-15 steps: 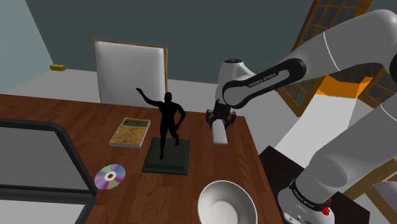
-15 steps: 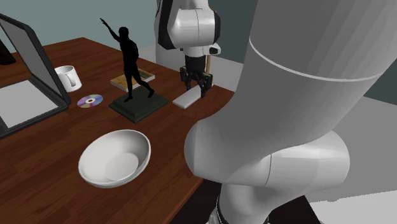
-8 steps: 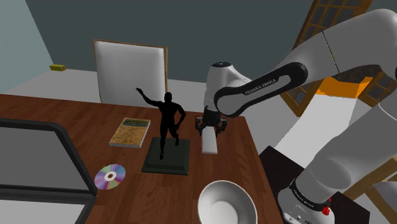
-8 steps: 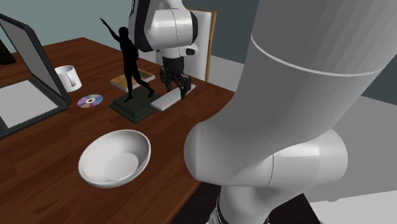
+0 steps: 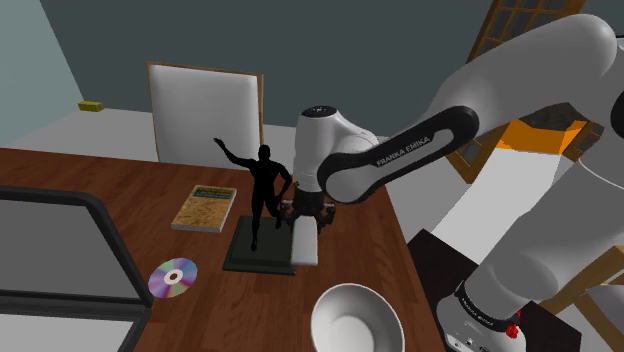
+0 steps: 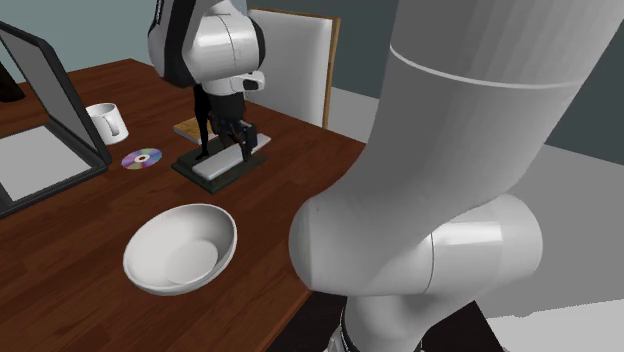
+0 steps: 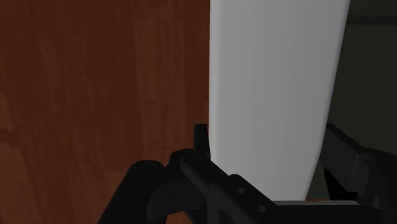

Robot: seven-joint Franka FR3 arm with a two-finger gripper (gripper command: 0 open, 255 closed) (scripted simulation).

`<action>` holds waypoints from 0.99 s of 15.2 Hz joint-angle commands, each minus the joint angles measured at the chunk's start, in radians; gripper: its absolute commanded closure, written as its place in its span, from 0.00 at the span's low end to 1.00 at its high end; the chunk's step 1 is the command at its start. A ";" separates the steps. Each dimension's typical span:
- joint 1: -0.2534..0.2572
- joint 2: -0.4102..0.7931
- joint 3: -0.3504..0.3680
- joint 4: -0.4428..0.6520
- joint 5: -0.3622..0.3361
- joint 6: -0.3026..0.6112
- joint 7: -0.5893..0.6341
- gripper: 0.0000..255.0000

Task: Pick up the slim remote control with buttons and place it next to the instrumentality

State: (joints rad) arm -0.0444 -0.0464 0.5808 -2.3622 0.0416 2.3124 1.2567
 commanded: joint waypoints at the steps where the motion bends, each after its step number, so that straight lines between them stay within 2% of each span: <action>1: 0.022 0.042 0.030 0.047 -0.030 -0.010 0.076 1.00; 8: 0.126 0.210 0.088 0.221 -0.163 -0.055 0.317 1.00; 15: 0.287 0.409 0.088 0.456 -0.301 -0.141 0.524 1.00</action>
State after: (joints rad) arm 0.2125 0.3329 0.6674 -1.9501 -0.2404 2.1942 1.7459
